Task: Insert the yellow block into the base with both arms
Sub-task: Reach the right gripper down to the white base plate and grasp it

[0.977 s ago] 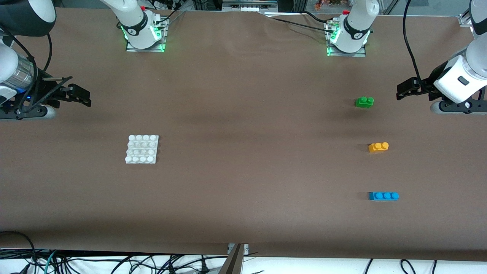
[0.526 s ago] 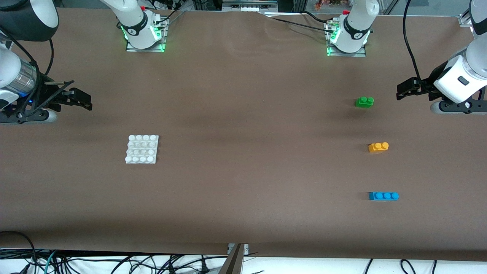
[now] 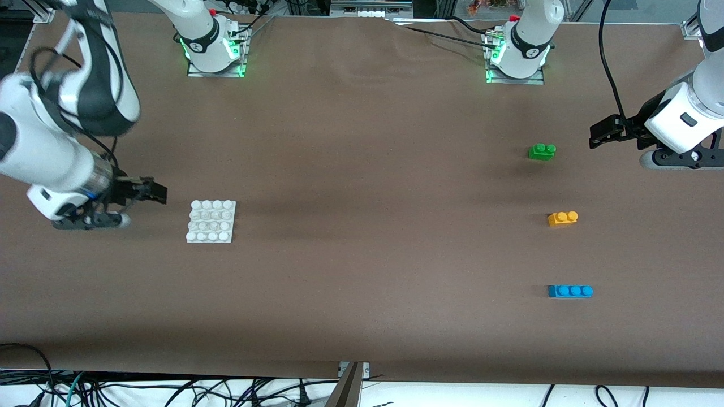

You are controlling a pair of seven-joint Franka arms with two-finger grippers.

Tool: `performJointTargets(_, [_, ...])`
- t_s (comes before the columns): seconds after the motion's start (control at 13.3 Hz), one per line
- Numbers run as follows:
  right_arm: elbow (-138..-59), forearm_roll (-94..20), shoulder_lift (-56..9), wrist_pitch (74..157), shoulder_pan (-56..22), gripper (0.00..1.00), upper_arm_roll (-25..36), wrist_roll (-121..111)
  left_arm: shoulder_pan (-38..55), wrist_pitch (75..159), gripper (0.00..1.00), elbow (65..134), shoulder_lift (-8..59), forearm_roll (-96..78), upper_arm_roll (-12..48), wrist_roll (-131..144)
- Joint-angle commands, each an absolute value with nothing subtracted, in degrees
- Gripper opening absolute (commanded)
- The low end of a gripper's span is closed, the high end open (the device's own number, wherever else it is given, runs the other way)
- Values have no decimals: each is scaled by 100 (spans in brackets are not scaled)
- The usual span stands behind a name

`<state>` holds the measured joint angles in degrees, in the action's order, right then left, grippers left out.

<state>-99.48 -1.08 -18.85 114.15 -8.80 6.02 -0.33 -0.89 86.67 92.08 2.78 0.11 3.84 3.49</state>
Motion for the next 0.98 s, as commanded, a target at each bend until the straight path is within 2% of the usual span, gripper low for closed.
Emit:
performJointTargets(0.0, [-10298,-395,-2197,12143,-809,99,562,-114,-132,8604,100,9185,264,-9,413,237])
performJointTargets(0.23, [-11423,-404,-2328,13768,-817,99,545,-27,-123,8604,100,9193,264,-9,413,237])
performJointTargets(0.3, [-11582,-404,-2399,14025,-817,99,536,61,-132,8604,100,9193,264,-9,413,237])
performJointTargets(0.9, [-11637,-642,-2944,14668,-817,99,510,105,-123,8604,100,9185,272,-9,413,237])
